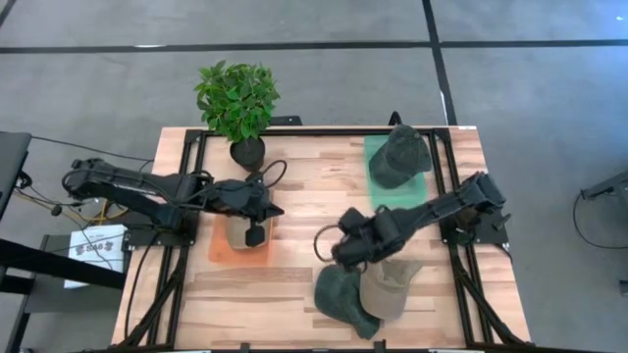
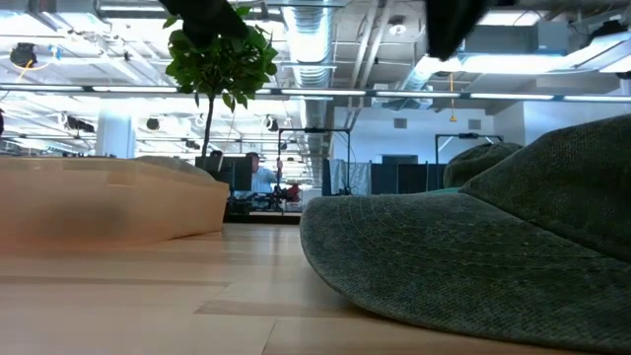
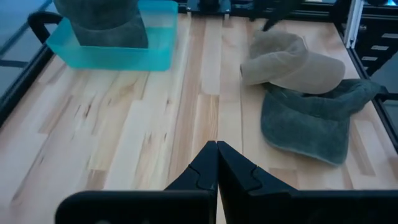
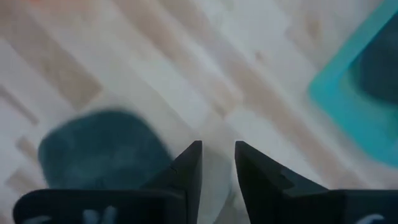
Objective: Pick & Place hat
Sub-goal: Put the brown cap into the orange bin
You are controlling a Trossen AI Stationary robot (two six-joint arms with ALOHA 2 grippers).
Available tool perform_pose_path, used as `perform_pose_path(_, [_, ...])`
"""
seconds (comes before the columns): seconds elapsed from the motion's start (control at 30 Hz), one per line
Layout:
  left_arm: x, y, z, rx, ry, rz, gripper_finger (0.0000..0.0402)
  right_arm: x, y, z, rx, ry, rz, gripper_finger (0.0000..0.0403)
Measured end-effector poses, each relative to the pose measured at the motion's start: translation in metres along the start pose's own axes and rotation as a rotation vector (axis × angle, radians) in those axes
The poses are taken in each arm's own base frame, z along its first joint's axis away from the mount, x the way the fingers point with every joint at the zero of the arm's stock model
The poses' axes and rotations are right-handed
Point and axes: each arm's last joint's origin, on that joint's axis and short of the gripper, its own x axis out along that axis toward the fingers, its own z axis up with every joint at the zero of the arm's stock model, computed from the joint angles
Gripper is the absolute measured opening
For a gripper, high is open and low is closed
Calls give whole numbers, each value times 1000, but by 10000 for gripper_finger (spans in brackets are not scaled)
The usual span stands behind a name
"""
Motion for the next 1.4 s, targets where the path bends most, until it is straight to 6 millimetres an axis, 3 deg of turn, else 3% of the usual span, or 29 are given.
perform_pose_path(0.17, [0,0,0,-4,3,-26,0,3,1,-27,48,57,11,64])
perform_pose_path(0.47, [0,0,1,-22,-1,-30,0,-4,-27,-86,189,55,104,7])
perform_pose_path(0.8, [1,0,0,-70,0,-29,0,-2,-68,-161,496,35,234,10])
perform_pose_path(0.97, [1,0,1,-90,0,-27,0,-1,-81,-183,564,75,280,32])
perform_pose_path(1.4, [1,1,1,-107,-8,3,0,30,-100,-206,569,172,235,153])
